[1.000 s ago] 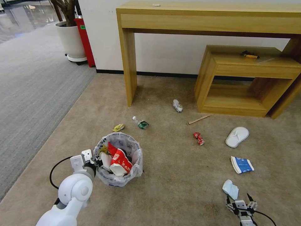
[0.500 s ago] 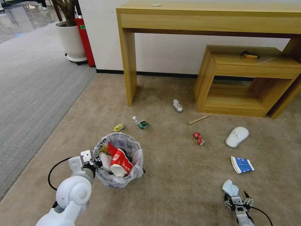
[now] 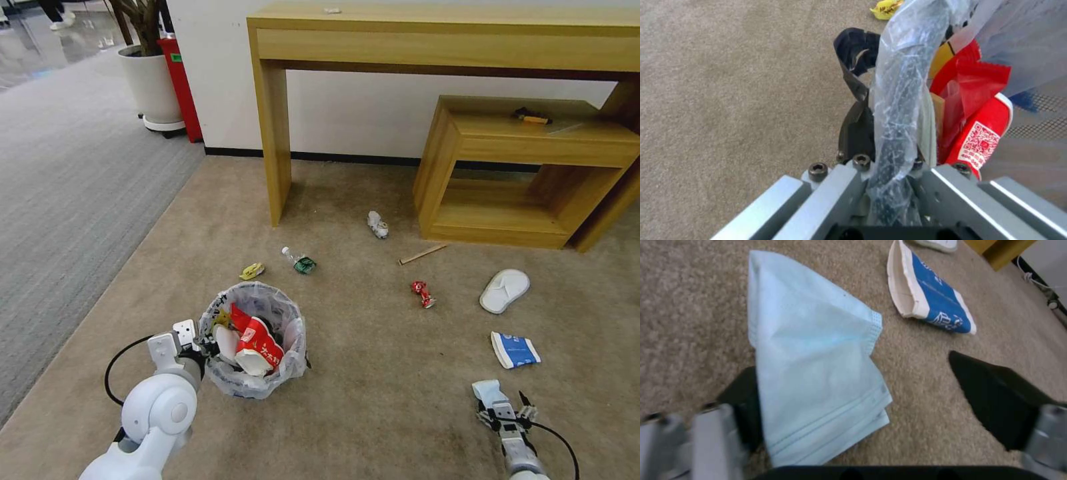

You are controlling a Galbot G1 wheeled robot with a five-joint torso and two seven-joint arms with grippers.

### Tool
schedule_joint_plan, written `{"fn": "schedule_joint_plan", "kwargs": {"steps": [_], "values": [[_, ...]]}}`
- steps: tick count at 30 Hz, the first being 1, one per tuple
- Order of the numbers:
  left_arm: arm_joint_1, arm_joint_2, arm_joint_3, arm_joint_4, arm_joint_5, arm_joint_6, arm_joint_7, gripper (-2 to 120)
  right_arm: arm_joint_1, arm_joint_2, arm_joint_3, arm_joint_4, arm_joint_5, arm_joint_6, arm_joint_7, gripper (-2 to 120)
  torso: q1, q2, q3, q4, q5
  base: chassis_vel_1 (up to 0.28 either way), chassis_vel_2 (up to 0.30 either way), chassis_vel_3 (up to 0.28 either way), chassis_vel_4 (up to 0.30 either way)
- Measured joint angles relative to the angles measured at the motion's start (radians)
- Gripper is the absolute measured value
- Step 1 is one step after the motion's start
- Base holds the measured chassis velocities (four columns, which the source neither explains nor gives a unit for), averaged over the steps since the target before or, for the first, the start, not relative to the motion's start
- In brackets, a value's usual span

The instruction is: Pick up the trash bin and place the garbage on the floor into it.

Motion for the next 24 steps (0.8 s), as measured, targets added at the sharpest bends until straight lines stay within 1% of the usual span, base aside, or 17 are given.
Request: {"fn": "schedule_joint_plan", "kwargs": {"steps": [1, 2, 5, 6, 7, 8, 9, 12, 13, 14, 15, 16, 18, 20, 22, 23, 24], "values": [[0.000, 0.000, 0.000, 0.000, 0.000, 0.000, 0.000, 0, 0.001, 0.001, 0.000, -0.001, 0.000, 0.002, -0.001, 80, 0.000, 0.000, 0.000, 0.0000, 0.0000, 0.000, 0.000, 0.000, 0.000], [0.000, 0.000, 0.000, 0.000, 0.000, 0.000, 0.000, 0, 0.001, 0.001, 0.000, -0.001, 0.000, 0.002, -0.001, 80, 0.000, 0.000, 0.000, 0.0000, 0.0000, 0.000, 0.000, 0.000, 0.000], [0.001, 0.000, -0.002, -0.001, 0.001, 0.000, -0.001, 0, 0.001, 0.002, 0.002, -0.003, -0.003, 0.012, -0.005, 65, 0.000, 0.000, 0.000, 0.0000, 0.0000, 0.000, 0.000, 0.000, 0.000], [0.001, 0.000, -0.002, -0.001, 0.001, 0.000, -0.001, 0, 0.001, 0.002, 0.002, -0.003, -0.003, 0.012, -0.005, 65, 0.000, 0.000, 0.000, 0.0000, 0.0000, 0.000, 0.000, 0.000, 0.000], [0.001, 0.000, -0.003, -0.001, 0.001, 0.000, -0.001, 0, 0.001, 0.002, 0.003, -0.004, -0.005, 0.016, -0.006, 61, 0.000, 0.000, 0.000, 0.0000, 0.0000, 0.000, 0.000, 0.000, 0.000], [0.002, 0.000, -0.003, -0.002, 0.001, 0.000, -0.001, 0, 0.001, 0.002, 0.005, -0.005, -0.008, 0.020, -0.008, 53, 0.000, 0.000, 0.000, 0.0000, 0.0000, 0.000, 0.000, 0.000, 0.000], [0.002, 0.000, -0.003, -0.002, 0.001, 0.000, -0.001, 0, 0.001, 0.002, 0.005, -0.005, -0.008, 0.020, -0.008, 53, 0.000, 0.000, 0.000, 0.0000, 0.0000, 0.000, 0.000, 0.000, 0.000], [0.005, 0.000, -0.003, -0.003, 0.003, 0.000, -0.001, 0, 0.001, -0.001, 0.008, -0.005, -0.010, 0.025, -0.012, 40, 0.000, 0.000, 0.000, 0.0000, 0.0000, 0.000, 0.000, 0.000, 0.000], [0.005, 0.000, -0.003, -0.003, 0.003, 0.000, -0.001, 0, 0.001, -0.001, 0.008, -0.005, -0.010, 0.025, -0.012, 40, 0.000, 0.000, 0.000, 0.0000, 0.0000, 0.000, 0.000, 0.000, 0.000], [0.006, 0.000, -0.003, -0.003, 0.003, 0.000, -0.001, 0, 0.001, -0.001, 0.008, -0.006, -0.011, 0.027, -0.013, 37, 0.000, 0.000, 0.000, 0.0000, -0.0001, 0.000, 0.000, 0.000, 0.000], [0.006, 0.000, -0.003, -0.003, 0.004, -0.001, -0.001, 0, 0.001, -0.001, 0.011, -0.006, -0.014, 0.031, -0.016, 28, 0.000, 0.000, 0.000, 0.0000, 0.0000, 0.000, 0.000, 0.000, 0.000], [0.006, 0.000, -0.003, -0.003, 0.004, -0.001, -0.001, 0, 0.001, -0.001, 0.011, -0.006, -0.014, 0.031, -0.016, 28, 0.000, 0.000, 0.000, 0.0000, 0.0000, 0.000, 0.000, 0.000, 0.000], [0.006, 0.001, -0.003, -0.003, 0.004, -0.001, -0.001, 0, -0.002, -0.003, 0.015, -0.005, -0.017, 0.036, -0.019, 18, 0.000, 0.000, 0.000, 0.0000, 0.0000, 0.000, 0.000, 0.000, 0.000], [0.006, 0.001, -0.003, -0.003, 0.004, -0.001, -0.001, 0, -0.003, -0.003, 0.015, -0.004, -0.017, 0.036, -0.019, 18, 0.000, 0.000, 0.000, 0.0000, 0.0000, 0.000, 0.000, 0.000, 0.000], [0.004, 0.002, -0.003, 0.006, 0.005, -0.001, -0.001, 0, -0.011, -0.009, 0.023, 0.010, -0.022, 0.042, -0.020, 4, 0.000, 0.000, 0.000, -0.0001, 0.0002, 0.000, 0.000, 0.000, 0.000], [0.002, 0.002, -0.003, 0.014, 0.007, -0.001, 0.000, 0, -0.019, -0.018, 0.026, 0.029, -0.018, 0.043, -0.021, 0, 0.000, 0.000, 0.000, 0.0001, 0.0000, 0.000, 0.000, 0.000, 0.000], [0.002, 0.002, -0.003, 0.014, 0.007, -0.001, 0.000, 0, -0.019, -0.018, 0.026, 0.029, -0.018, 0.043, -0.021, 0, 0.000, 0.000, 0.000, 0.0001, 0.0000, 0.000, 0.000, 0.000, 0.000]]}}
